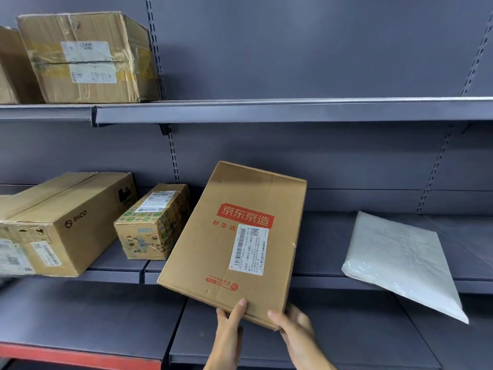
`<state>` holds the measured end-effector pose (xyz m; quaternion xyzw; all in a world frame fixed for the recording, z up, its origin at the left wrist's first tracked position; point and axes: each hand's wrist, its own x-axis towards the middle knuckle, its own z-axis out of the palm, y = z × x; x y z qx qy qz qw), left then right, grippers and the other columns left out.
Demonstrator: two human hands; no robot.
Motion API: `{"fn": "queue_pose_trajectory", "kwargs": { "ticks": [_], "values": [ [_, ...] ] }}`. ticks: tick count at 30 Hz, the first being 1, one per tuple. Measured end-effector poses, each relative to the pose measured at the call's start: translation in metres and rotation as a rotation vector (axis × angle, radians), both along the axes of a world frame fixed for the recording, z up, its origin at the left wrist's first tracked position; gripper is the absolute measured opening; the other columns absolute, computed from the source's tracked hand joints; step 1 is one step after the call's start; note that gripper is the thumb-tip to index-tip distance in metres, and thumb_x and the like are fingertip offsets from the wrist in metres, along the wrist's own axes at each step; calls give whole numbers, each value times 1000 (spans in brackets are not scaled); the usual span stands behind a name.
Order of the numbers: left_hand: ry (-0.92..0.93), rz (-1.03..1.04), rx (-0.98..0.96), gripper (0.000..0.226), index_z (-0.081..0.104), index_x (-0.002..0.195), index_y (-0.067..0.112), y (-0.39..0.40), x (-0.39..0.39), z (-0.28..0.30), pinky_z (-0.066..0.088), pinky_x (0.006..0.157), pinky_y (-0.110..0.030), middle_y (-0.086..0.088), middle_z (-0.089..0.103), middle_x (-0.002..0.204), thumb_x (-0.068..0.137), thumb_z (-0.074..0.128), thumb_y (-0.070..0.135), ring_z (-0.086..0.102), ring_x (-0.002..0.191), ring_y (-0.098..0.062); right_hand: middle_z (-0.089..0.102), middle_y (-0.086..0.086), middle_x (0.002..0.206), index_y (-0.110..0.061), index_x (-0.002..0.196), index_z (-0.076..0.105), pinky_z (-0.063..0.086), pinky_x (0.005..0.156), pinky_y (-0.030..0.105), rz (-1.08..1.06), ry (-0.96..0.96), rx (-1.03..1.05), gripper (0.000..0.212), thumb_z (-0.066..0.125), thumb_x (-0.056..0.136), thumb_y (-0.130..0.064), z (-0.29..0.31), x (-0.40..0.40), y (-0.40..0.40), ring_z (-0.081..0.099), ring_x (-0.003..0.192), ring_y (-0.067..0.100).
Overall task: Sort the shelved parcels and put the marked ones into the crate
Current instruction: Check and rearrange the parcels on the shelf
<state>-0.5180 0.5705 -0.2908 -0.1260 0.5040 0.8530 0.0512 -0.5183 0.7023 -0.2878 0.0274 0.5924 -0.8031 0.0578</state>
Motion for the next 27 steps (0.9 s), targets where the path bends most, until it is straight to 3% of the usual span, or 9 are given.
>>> {"fn": "queue_pose_trajectory", "kwargs": {
  "ticks": [6, 9, 11, 13, 16, 19, 22, 24, 27],
  "values": [
    [-56, 49, 32, 104, 37, 133, 22, -2, -1, -6, 29, 109, -38, -6, 54, 133, 39, 74, 45, 49, 124, -24, 74, 13, 92, 2, 103, 64, 53, 69, 20, 6, -26, -73, 79, 81, 31, -24, -3, 2, -2, 70, 83, 18],
    [-74, 76, 17, 104, 40, 131, 13, -11, -1, -7, 43, 85, -34, -14, 58, 125, 37, 75, 41, 58, 104, -29, 65, 11, 118, 2, 119, 56, 43, 95, 28, -48, -70, -139, 121, 92, 13, -45, 2, 1, 4, 61, 109, 20],
    [-87, 67, 9, 104, 43, 130, 9, -23, 1, -5, 43, 83, -36, -16, 59, 120, 35, 74, 39, 59, 94, -28, 48, 4, 135, 0, 134, 42, 32, 106, 32, -180, -63, -175, 135, 90, 18, -50, 10, -3, 12, 46, 126, 21],
    [-79, 31, -28, 100, 47, 127, 6, -37, 5, -3, 42, 90, -41, -18, 61, 116, 35, 74, 38, 59, 93, -31, 43, 4, 139, -1, 137, 37, 29, 109, 31, -265, 2, -146, 117, 87, 39, -41, 27, -10, 20, 41, 128, 19],
    [-53, -45, -129, 80, 56, 111, 6, -59, 10, 7, 44, 90, -42, -15, 71, 94, 39, 72, 37, 62, 89, -33, 33, 12, 149, 1, 141, 30, 27, 107, 26, -344, 114, -46, 70, 66, 81, -9, 47, -28, 46, 35, 134, 17],
    [-72, -77, -190, 54, 56, 109, 6, -85, 8, 18, 49, 79, -41, -14, 74, 88, 63, 68, 31, 64, 89, -33, 24, 10, 153, -7, 146, 20, 24, 112, 29, -446, 177, 62, 73, 61, 86, -8, 61, -48, 73, 28, 139, 16],
    [-93, -90, -231, 55, 55, 113, 10, -103, -1, 29, 43, 98, -51, -19, 70, 103, 69, 64, 43, 62, 102, -37, 34, 6, 148, -7, 145, 24, 28, 112, 31, -459, 194, 127, 73, 64, 85, -10, 70, -61, 86, 36, 134, 15],
    [-102, -86, -261, 55, 56, 109, 13, -107, -7, 40, 40, 102, -51, -20, 68, 106, 69, 54, 50, 60, 104, -38, 47, 5, 138, -10, 142, 32, 33, 109, 33, -436, 178, 215, 69, 67, 83, -13, 70, -64, 89, 45, 128, 17],
    [-117, -87, -270, 54, 55, 110, 16, -106, -17, 52, 42, 100, -49, -19, 68, 108, 72, 51, 53, 61, 104, -37, 62, 1, 112, -14, 117, 54, 41, 96, 30, -422, 160, 316, 37, 67, 82, -11, 70, -60, 87, 57, 108, 18]
  ]
}}
